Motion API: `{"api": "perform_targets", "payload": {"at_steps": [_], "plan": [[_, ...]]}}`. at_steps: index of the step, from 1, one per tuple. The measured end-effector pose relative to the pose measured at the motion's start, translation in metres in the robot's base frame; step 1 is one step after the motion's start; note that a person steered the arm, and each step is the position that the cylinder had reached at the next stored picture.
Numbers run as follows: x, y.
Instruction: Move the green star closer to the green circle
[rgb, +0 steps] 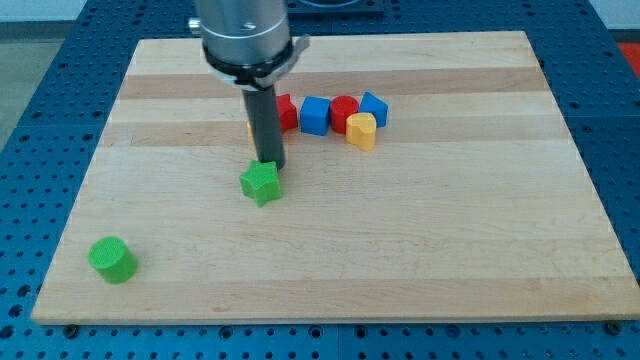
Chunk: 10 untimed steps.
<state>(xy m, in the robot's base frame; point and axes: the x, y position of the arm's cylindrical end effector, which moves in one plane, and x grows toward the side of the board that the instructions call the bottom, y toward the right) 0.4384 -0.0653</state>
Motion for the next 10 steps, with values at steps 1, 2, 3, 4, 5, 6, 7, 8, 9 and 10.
{"api": "perform_targets", "payload": {"at_steps": [1,2,3,4,5,6,7,8,9,10], "plan": [[0.002,0.019],[0.019,0.019],[0.027,0.017],[0.027,0.005],[0.027,-0.016],[0.027,-0.039],[0.031,-0.059],[0.037,-0.077],[0.041,-0.094],[0.043,-0.108]]}}
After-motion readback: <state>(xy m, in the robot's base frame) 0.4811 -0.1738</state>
